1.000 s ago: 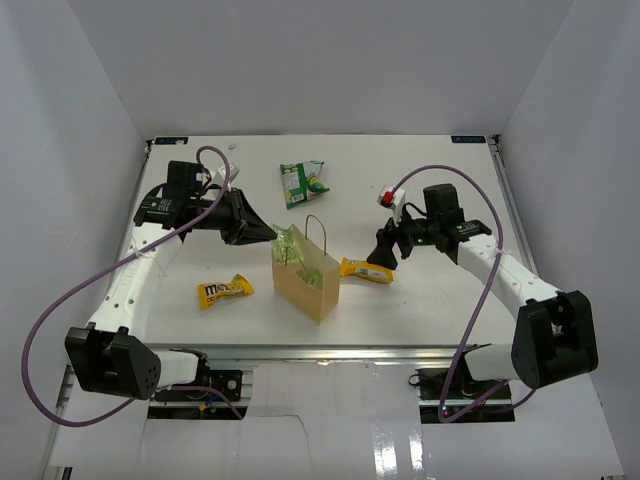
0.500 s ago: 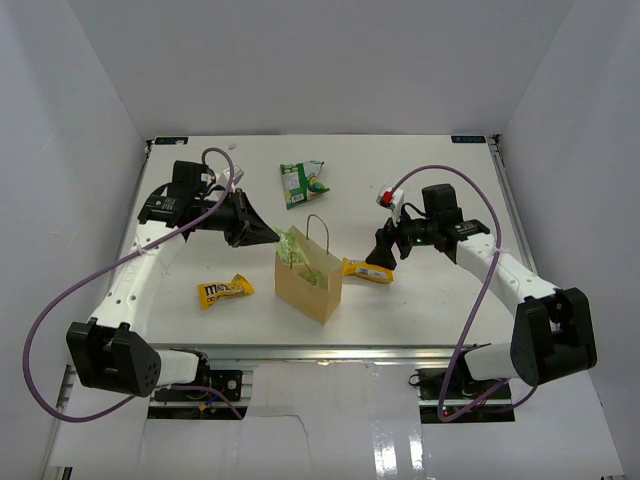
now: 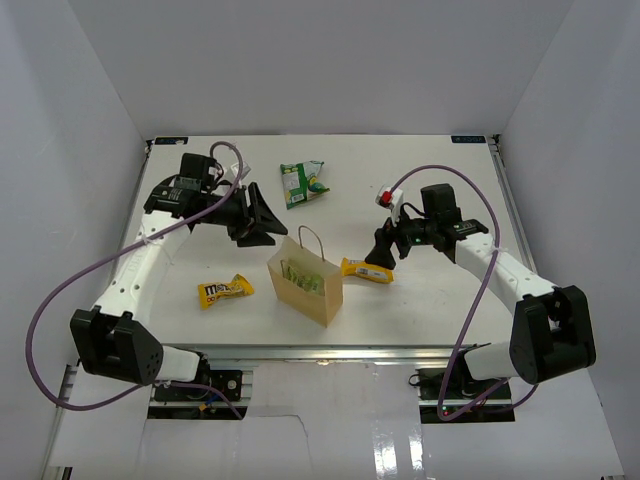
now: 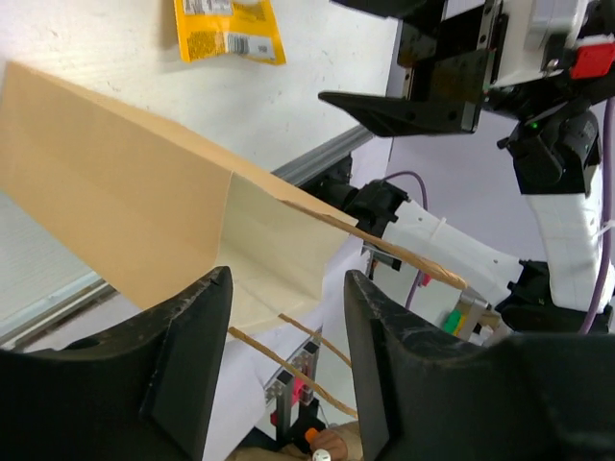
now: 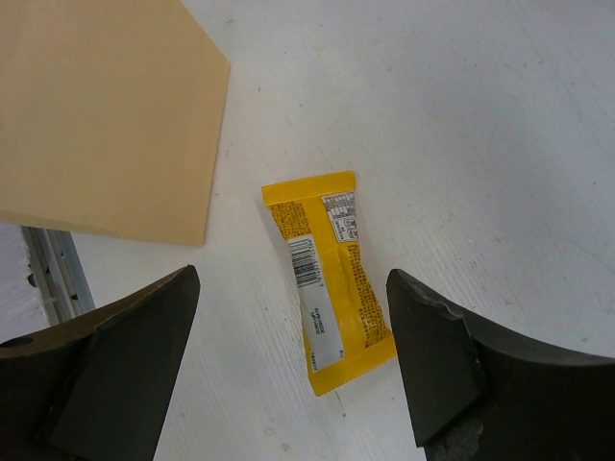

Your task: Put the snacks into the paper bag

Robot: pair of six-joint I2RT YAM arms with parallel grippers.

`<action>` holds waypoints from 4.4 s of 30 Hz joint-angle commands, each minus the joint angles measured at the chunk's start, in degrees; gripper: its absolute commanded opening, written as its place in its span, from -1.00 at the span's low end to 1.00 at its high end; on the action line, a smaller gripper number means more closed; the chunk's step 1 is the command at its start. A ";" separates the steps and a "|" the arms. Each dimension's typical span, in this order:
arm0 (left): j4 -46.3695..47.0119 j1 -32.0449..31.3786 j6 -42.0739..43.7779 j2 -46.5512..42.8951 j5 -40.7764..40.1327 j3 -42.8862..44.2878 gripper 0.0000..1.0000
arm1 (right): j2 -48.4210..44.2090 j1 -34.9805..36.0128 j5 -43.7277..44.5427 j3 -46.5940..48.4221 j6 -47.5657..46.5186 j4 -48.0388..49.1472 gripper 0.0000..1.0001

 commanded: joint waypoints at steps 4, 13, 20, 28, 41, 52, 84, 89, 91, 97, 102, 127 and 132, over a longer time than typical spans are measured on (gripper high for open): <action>2.28 -0.18 -1.13 -0.85 -10.18 11.73 0.23 | 0.05 1.27 1.34 0.99 -4.14 -0.11 0.70; 7.55 -0.18 0.53 -17.44 -39.18 9.50 0.64 | 13.66 12.68 28.41 5.82 -13.89 -6.98 0.94; 9.14 -0.18 -7.54 -39.86 -51.15 -13.44 0.80 | 18.94 14.63 31.59 8.90 -18.02 -6.35 0.94; 6.95 -0.18 -17.99 -51.04 -54.76 -25.87 0.73 | 21.32 15.60 30.89 7.40 -19.27 -6.62 0.09; 6.42 -0.18 -25.92 -46.82 -53.26 -34.04 0.64 | 3.05 5.32 4.01 6.35 -11.88 -7.85 -0.60; 5.89 -0.10 -28.74 -49.46 -54.41 -36.95 0.62 | -10.66 4.96 -18.33 17.68 5.84 4.05 -0.65; 4.75 -0.18 -30.05 -51.39 -53.79 -37.83 0.62 | -9.53 34.94 24.03 14.52 19.94 16.06 -0.65; 4.84 -0.18 -30.05 -50.95 -54.06 -37.74 0.62 | -9.35 36.16 24.12 13.03 18.88 15.88 -0.59; 4.84 -0.18 -30.05 -50.87 -54.06 -37.74 0.62 | -9.44 36.52 23.86 12.85 18.44 15.79 -0.43; 4.92 -0.18 -30.14 -51.04 -53.88 -37.91 0.62 | -9.27 37.48 23.77 12.41 17.65 15.88 -0.18; 4.92 -0.18 -30.23 -51.21 -53.88 -38.00 0.62 | -9.27 37.84 23.94 12.24 17.12 15.97 -0.01; 9.12 -0.18 -51.76 -24.85 -57.74 -41.85 0.82 | -15.68 17.20 4.79 16.81 0.68 1.82 0.56; 19.15 0.43 -52.20 -22.04 -61.34 -44.77 0.73 | -17.70 11.48 3.12 11.46 1.04 1.29 0.56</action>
